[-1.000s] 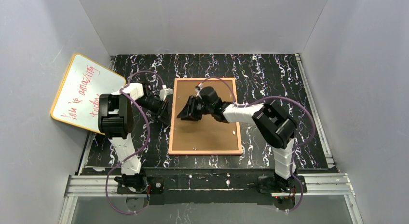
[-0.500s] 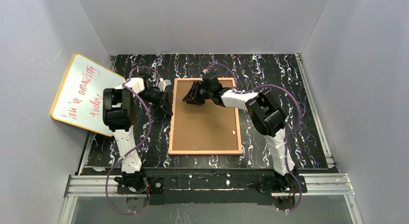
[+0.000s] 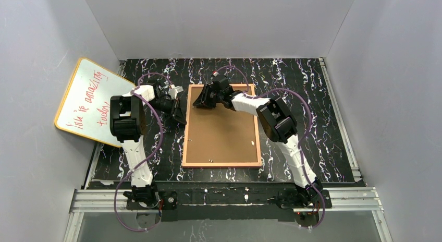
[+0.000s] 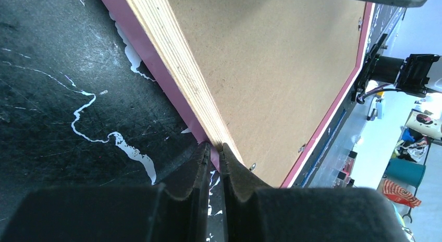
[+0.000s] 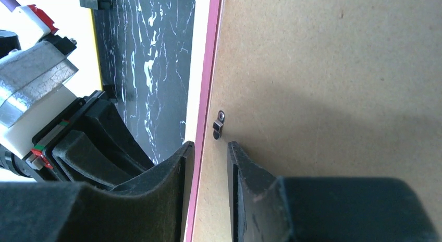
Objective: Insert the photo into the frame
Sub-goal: Install the photo frame at the center of the board.
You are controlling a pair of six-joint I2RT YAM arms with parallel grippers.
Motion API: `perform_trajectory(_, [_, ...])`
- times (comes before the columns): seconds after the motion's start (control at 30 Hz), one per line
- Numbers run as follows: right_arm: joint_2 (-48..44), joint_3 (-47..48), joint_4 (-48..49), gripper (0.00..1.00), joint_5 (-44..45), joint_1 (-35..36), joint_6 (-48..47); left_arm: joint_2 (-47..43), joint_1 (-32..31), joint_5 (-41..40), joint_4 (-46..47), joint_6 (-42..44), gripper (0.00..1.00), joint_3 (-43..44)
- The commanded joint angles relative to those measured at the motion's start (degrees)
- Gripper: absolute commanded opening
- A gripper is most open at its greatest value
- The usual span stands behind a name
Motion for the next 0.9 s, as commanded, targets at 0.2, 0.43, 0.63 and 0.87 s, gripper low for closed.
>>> perform_trajectory(0.2, [4.68,4.31,0.43,0.35,-2.23,0.04,1.55,0.88,-1.28,-3.99,3.43,3.74,0.06,-3.02])
perform_trajectory(0.43, [5.69,4.58,2.46,0.35,-4.5,0.62,3.64,0.82,-1.28,-3.97,3.74,3.98,0.05,-3.7])
perform_trajectory(0.63, [7.02,5.75,3.29,0.33,-5.55,1.58,6.08,0.92,-1.24,-3.9,3.85,3.89,0.04,-3.55])
perform_trajectory(0.87, [6.38,4.61,3.73,0.32,-2.48,1.72,7.87,0.77,-1.28,-3.65,3.94,4.02,0.04,-3.4])
